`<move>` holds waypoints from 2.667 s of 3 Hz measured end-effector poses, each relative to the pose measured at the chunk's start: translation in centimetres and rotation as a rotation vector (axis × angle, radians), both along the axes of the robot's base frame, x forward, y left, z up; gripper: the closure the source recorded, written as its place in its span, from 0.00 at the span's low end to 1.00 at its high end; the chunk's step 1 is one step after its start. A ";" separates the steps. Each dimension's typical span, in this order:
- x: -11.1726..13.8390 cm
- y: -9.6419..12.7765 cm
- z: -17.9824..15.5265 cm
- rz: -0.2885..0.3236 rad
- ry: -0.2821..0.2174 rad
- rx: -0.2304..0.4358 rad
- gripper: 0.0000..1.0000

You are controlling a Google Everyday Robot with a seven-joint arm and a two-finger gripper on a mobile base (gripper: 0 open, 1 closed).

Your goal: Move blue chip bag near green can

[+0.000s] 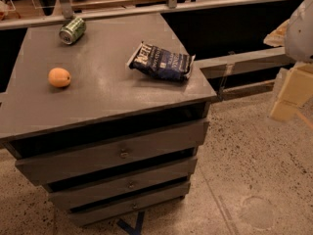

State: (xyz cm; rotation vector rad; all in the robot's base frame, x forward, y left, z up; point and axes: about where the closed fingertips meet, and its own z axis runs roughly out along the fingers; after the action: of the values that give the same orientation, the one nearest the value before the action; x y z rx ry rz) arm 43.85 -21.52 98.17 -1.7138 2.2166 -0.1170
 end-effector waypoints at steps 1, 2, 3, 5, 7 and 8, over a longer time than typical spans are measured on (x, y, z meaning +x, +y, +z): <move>0.0 0.0 0.0 0.000 0.000 0.000 0.00; 0.8 0.2 0.4 -0.003 -0.030 0.060 0.00; 4.0 -0.2 0.5 -0.012 -0.096 0.185 0.00; 13.9 1.9 -4.5 -0.057 -0.200 0.386 0.00; 14.8 3.1 -4.9 -0.075 -0.212 0.416 0.00; 17.3 6.2 -5.6 -0.092 -0.237 0.502 0.00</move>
Offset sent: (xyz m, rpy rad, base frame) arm 0.0235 0.0024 0.0074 0.1707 -0.0644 -0.0087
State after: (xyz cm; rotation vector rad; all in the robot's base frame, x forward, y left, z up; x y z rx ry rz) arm 61.19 -15.27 92.61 -1.2574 1.9399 0.1907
